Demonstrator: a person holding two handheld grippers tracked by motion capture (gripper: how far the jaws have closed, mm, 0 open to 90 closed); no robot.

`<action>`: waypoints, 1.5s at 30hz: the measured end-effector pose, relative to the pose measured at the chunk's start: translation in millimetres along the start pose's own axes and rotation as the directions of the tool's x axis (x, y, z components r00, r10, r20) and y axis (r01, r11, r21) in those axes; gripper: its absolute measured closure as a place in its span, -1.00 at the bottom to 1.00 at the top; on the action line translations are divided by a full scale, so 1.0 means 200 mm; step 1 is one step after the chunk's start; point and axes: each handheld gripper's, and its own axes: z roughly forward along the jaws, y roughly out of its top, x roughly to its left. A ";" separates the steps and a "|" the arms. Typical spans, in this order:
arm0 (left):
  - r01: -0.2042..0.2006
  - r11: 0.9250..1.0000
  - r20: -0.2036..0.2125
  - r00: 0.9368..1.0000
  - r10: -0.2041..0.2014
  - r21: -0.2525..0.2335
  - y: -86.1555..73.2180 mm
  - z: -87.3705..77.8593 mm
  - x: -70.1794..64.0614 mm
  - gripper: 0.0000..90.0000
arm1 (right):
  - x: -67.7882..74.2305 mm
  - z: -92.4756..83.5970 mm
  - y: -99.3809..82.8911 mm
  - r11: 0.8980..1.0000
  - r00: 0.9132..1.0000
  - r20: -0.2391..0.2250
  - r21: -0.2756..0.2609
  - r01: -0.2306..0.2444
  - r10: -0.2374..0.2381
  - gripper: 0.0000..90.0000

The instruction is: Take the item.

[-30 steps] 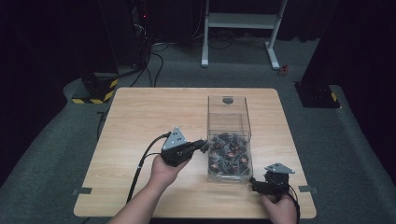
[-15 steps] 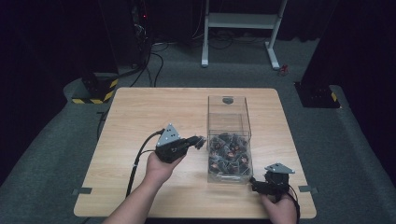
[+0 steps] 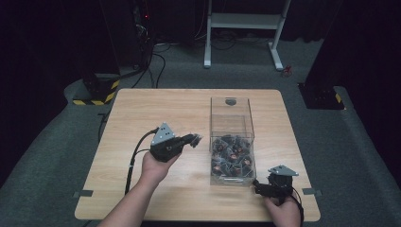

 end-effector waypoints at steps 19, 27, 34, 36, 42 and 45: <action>0.018 1.000 -0.058 0.998 -0.018 -0.006 0.00 -0.06 0.11 1.00 | 0.00 0.00 0.00 1.000 1.000 0.000 0.000 0.000 0.000 -0.80; 0.032 0.999 -0.076 0.997 -0.032 -0.004 -0.01 -0.07 0.16 1.00 | 0.00 0.00 0.00 1.000 1.000 0.000 0.000 0.000 0.000 -0.80; 0.048 0.999 -0.099 0.994 -0.048 -0.003 -0.03 -0.08 0.20 1.00 | 0.00 0.00 0.00 1.000 1.000 0.000 0.000 0.000 0.000 -0.80; 0.049 0.999 -0.108 0.993 -0.049 -0.002 -0.03 -0.08 0.21 1.00 | 0.00 0.00 0.00 1.000 1.000 0.000 0.000 0.000 0.000 -0.80; 0.061 0.998 -0.121 0.991 -0.061 -0.002 -0.04 -0.07 0.25 1.00 | 0.00 0.00 0.00 1.000 1.000 0.000 0.000 0.000 0.000 -0.80; 0.064 0.998 -0.127 0.990 -0.064 0.000 -0.05 -0.07 0.25 1.00 | 0.00 0.00 0.00 1.000 1.000 0.000 0.000 0.000 0.000 -0.80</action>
